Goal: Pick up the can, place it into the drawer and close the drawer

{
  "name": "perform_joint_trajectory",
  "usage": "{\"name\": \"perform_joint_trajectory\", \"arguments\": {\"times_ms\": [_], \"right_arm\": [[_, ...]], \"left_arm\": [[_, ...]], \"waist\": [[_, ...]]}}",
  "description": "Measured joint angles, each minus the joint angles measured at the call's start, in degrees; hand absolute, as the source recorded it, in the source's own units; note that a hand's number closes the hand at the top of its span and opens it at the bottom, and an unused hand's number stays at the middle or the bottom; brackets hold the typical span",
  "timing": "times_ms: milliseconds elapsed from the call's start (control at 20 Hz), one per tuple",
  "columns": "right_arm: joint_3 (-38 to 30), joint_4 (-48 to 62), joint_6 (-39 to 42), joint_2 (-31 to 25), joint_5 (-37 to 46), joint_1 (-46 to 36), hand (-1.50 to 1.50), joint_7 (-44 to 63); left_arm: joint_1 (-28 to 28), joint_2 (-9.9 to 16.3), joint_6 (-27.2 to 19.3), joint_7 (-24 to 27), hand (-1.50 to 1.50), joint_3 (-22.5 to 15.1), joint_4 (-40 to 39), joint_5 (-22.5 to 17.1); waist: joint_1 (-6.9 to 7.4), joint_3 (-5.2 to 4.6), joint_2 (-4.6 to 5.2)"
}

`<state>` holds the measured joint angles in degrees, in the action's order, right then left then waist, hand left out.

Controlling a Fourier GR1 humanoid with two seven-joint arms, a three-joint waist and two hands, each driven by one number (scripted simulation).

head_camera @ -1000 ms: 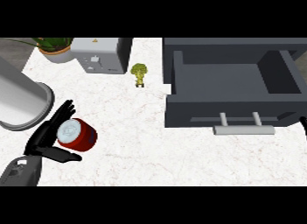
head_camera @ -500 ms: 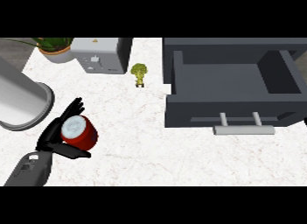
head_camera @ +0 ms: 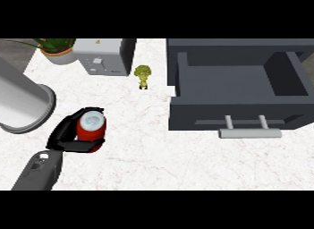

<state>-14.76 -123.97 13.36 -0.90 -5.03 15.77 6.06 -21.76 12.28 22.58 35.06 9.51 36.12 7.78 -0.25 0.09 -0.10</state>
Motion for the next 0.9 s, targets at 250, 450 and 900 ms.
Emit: {"name": "perform_joint_trajectory", "arguments": {"times_ms": [250,450,900], "right_arm": [[1.1,-1.1,-0.4,0.6,0.2,2.3,-1.50,-1.2],[0.3,-0.8,-0.6,0.2,-0.7,1.8,-1.50,-1.0],[1.5,-2.0,-2.1,0.4,-0.3,1.3,-1.50,0.3]], "left_arm": [[0.8,-1.2,2.9,-1.9,1.50,-0.3,2.6,-2.1],[3.4,-2.7,3.4,-5.1,1.50,-0.9,8.5,-3.9],[2.9,-6.7,-14.2,-10.3,1.50,7.5,13.4,-8.9]], "waist": [[0.00,-0.05,0.02],[0.17,-0.07,-0.02],[0.35,-0.07,-0.04]]}}
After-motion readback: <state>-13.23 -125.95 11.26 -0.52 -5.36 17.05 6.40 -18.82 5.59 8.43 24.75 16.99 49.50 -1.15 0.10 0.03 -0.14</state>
